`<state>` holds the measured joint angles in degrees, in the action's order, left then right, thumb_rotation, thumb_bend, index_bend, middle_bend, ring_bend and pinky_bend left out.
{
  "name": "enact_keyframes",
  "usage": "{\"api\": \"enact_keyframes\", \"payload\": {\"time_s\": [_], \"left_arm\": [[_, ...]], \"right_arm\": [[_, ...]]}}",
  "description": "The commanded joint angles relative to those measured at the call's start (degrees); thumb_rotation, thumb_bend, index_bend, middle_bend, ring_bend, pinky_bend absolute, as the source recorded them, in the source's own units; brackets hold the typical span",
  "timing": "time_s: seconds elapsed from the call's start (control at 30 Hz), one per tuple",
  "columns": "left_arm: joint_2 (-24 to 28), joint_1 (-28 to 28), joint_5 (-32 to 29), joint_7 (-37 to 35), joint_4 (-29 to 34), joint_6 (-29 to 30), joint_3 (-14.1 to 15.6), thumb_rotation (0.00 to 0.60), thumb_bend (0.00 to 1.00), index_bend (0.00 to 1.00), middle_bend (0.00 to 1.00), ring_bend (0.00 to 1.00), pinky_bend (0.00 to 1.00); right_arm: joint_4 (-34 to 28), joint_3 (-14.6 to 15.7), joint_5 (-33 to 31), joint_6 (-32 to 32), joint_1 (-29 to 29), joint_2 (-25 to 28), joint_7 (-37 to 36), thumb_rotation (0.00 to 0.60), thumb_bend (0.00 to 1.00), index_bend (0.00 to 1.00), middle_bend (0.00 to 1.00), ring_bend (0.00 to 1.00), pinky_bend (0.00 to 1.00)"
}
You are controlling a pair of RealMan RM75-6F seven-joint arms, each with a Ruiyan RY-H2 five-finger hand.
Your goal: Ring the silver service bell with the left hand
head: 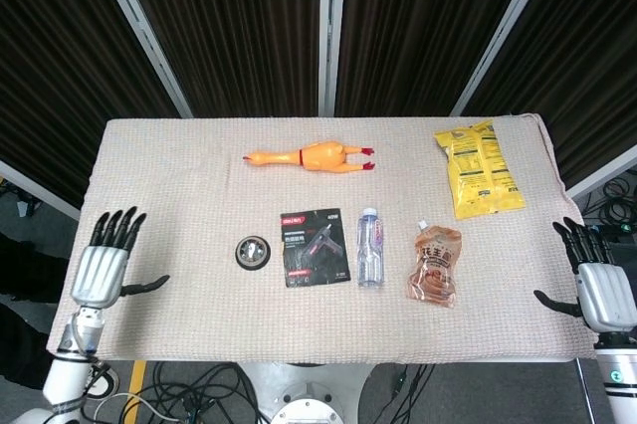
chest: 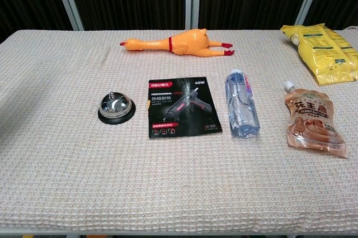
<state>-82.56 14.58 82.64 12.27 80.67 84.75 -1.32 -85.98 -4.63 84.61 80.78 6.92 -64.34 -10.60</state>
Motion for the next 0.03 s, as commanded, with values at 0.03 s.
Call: {"api": "enact_keyframes", "payload": {"time_s": [0.03], "left_arm": [[2.5,-2.7,0.2,1.0,3.5,3.0,1.2,0.241,0.0,0.03,0.0,0.0,0.0]], "right_arm": [[0.2,0.1,0.2,-0.1,0.2,-0.2,-0.1,0.6,0.0,0.0,0.0,0.0,0.0]]}}
